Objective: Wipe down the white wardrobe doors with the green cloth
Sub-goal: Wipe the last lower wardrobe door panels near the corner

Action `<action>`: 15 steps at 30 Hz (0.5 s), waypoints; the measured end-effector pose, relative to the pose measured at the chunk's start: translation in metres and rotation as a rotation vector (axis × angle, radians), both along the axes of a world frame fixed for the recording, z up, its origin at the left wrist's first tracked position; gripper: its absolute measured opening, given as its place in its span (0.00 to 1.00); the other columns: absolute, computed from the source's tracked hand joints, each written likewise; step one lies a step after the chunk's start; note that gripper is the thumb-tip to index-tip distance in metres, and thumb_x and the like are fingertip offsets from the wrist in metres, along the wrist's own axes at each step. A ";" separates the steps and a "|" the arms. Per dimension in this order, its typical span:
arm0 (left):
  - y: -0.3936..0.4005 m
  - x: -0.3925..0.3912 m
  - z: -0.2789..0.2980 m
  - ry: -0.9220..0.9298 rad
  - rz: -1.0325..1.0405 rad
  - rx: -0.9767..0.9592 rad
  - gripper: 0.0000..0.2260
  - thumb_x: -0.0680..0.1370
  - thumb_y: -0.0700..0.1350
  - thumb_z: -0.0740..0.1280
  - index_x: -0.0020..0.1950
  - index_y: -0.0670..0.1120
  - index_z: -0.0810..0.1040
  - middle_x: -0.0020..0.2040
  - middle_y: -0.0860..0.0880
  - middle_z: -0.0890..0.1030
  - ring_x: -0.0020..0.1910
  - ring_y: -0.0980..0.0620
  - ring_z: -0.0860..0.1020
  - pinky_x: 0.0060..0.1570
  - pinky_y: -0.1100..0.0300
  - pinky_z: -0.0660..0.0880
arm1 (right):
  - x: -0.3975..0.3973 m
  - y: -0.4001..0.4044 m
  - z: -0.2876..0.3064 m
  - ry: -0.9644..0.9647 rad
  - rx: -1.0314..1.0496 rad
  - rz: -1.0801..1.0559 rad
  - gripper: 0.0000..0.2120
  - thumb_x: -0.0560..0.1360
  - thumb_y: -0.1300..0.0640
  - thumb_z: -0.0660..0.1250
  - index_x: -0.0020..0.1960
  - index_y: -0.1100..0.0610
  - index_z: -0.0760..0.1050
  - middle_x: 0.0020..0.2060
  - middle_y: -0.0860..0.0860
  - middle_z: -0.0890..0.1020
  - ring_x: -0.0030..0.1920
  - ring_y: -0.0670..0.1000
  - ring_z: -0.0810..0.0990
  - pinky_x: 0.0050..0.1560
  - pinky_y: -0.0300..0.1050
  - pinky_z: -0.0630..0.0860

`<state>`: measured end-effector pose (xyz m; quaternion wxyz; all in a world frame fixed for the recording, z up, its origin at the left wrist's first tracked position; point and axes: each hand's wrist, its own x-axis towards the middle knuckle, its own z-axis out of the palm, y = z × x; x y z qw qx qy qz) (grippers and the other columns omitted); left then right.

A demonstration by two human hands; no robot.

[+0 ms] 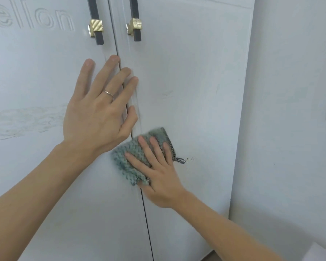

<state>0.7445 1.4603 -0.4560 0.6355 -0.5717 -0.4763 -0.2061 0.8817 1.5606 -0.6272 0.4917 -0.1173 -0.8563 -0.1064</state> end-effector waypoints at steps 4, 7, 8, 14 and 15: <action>0.002 0.001 0.000 -0.003 -0.011 0.021 0.20 0.83 0.46 0.62 0.72 0.39 0.77 0.72 0.41 0.77 0.79 0.38 0.68 0.77 0.33 0.61 | 0.047 0.075 0.005 0.059 0.062 -0.053 0.27 0.83 0.43 0.52 0.81 0.37 0.54 0.83 0.44 0.50 0.83 0.52 0.46 0.80 0.53 0.41; 0.002 0.001 0.000 -0.008 -0.008 0.015 0.20 0.83 0.46 0.61 0.72 0.39 0.77 0.72 0.41 0.77 0.79 0.38 0.67 0.77 0.33 0.60 | 0.081 0.124 0.015 0.487 -0.464 -0.128 0.29 0.83 0.43 0.52 0.79 0.30 0.42 0.82 0.42 0.47 0.83 0.52 0.46 0.81 0.55 0.42; 0.002 0.001 0.000 -0.008 -0.002 0.012 0.20 0.84 0.46 0.61 0.72 0.39 0.76 0.72 0.41 0.77 0.79 0.38 0.67 0.77 0.33 0.60 | 0.089 0.135 0.020 0.645 -0.677 -0.108 0.31 0.82 0.44 0.54 0.79 0.31 0.42 0.82 0.41 0.47 0.83 0.50 0.46 0.82 0.58 0.44; 0.000 0.001 0.000 -0.016 0.007 -0.007 0.20 0.84 0.47 0.60 0.73 0.39 0.76 0.73 0.42 0.77 0.80 0.38 0.66 0.78 0.33 0.59 | 0.061 0.109 0.047 0.928 -0.855 -0.168 0.33 0.83 0.46 0.55 0.84 0.51 0.48 0.83 0.51 0.52 0.82 0.52 0.51 0.81 0.60 0.49; 0.001 0.001 -0.001 -0.015 0.009 -0.002 0.20 0.84 0.47 0.60 0.73 0.39 0.76 0.73 0.42 0.77 0.80 0.38 0.66 0.78 0.33 0.59 | 0.044 0.087 0.041 0.790 -0.646 -0.154 0.31 0.83 0.47 0.54 0.83 0.50 0.50 0.83 0.53 0.53 0.82 0.55 0.52 0.81 0.61 0.48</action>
